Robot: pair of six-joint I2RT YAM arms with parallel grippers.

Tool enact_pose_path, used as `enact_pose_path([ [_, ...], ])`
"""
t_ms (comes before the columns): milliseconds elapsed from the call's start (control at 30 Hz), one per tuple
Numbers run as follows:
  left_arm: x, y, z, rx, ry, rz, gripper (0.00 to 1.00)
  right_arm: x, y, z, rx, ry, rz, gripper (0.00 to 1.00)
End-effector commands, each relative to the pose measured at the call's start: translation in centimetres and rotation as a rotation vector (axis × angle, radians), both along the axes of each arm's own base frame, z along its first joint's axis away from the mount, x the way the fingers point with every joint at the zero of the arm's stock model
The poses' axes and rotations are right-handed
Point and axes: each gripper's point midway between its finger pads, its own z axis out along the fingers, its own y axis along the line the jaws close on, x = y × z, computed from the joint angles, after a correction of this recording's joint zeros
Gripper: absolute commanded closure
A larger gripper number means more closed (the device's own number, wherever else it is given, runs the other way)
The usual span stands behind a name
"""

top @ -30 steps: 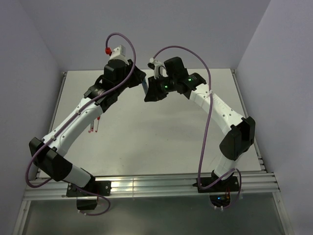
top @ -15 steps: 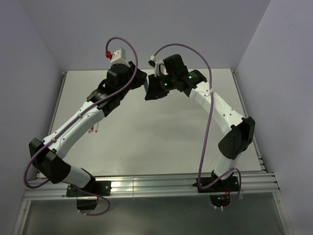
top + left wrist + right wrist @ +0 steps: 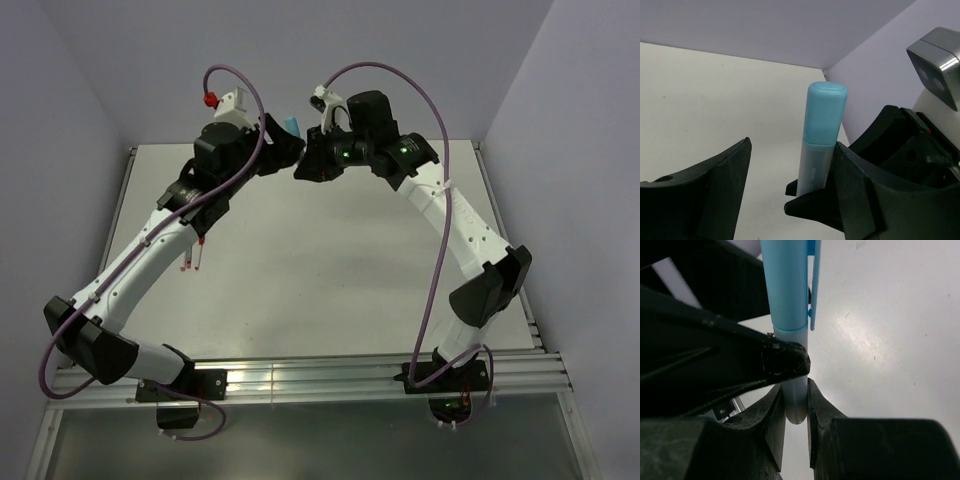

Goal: Insert the pens into the pen caps

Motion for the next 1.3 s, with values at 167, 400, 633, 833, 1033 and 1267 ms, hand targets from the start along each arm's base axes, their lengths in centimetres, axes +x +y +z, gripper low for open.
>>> enact_pose_path([
  [167,-4.1,4.7,9.9,-0.070,-0.290,-0.106,0.13,-2.1,-0.5,6.6,0.132,-0.190,0.097,1.00],
  [400,-14.1,4.8,11.1,0.041,-0.668,-0.553,0.03,-4.9,-1.8,7.1,0.220,-0.163,0.266,1.00],
  [633,-15.0,2.9,8.7,-0.004,-0.429,-0.870,0.16,-9.0,-1.8,6.4,0.304,-0.086,0.464,1.00],
  [833,-14.1,2.9,9.3,-0.064,-0.412,-0.952,0.19,-11.4,-2.4,4.9,0.334,-0.031,0.524,1.00],
  [1033,-13.7,2.5,10.2,-0.172,-0.413,-1.004,0.25,-13.1,-2.5,3.4,0.369,0.025,0.548,1.00],
  [1267,-10.8,1.9,8.6,-0.248,-0.300,-0.923,0.34,-13.8,-2.4,3.5,0.397,0.027,0.540,1.00],
])
